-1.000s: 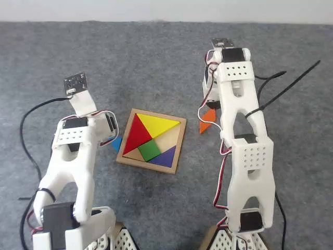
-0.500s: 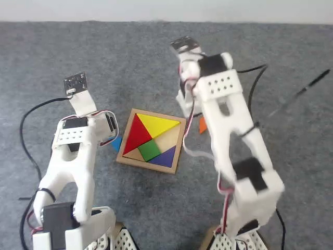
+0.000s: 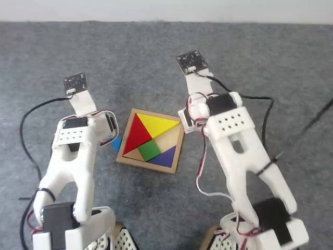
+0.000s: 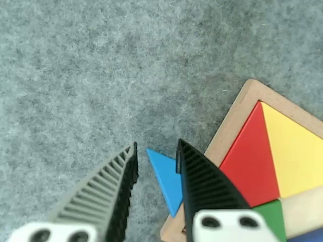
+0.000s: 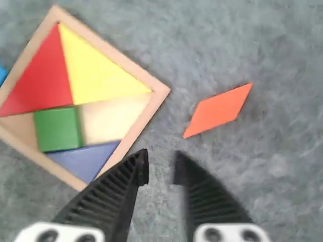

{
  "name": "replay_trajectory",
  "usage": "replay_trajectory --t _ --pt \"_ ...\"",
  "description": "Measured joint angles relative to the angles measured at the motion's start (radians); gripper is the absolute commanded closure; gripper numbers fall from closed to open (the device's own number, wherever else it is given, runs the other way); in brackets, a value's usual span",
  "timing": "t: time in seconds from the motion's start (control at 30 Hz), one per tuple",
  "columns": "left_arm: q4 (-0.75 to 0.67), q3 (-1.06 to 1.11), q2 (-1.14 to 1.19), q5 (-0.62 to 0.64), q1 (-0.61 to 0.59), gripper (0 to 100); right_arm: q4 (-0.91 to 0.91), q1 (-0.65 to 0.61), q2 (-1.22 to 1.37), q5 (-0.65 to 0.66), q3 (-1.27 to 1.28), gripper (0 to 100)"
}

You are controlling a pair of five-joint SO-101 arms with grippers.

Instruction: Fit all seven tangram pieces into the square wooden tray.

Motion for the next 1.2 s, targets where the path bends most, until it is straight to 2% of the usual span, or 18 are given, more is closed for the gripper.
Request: replay_trajectory --t 0.1,0.2,0.3,0.4,0.53,0.7,1.07,1.13,1.2 --pt "0.026 0.0 0.0 0.0 0.0 87 -0.009 0.017 0.129 -0.058 -0.04 76.5" --pt "0.057 0.0 0.0 0.0 0.0 87 -0.041 0.049 0.256 -0.253 -0.141 83.6" --pt "0.086 0.0 0.0 -0.02 0.0 87 -0.06 0.101 0.377 -0.433 -0.252 79.7" --pt "0.094 0.0 0.0 -0.043 0.0 87 -0.055 0.15 0.508 -0.519 -0.364 72.0" --pt "0.094 0.0 0.0 -0.044 0.0 87 0.057 0.15 0.643 -0.641 -0.517 71.6" --pt "0.094 0.0 0.0 -0.048 0.0 87 0.204 0.146 0.713 -0.684 -0.674 71.9" --pt "0.094 0.0 0.0 -0.048 0.0 87 0.115 0.133 0.87 -0.778 -0.7 71.9" --pt "0.094 0.0 0.0 -0.048 0.0 87 0.112 0.133 0.878 -0.779 -0.7 74.8" --pt "0.094 0.0 0.0 -0.048 0.0 87 0.112 0.133 0.882 -0.779 -0.7 82.7"
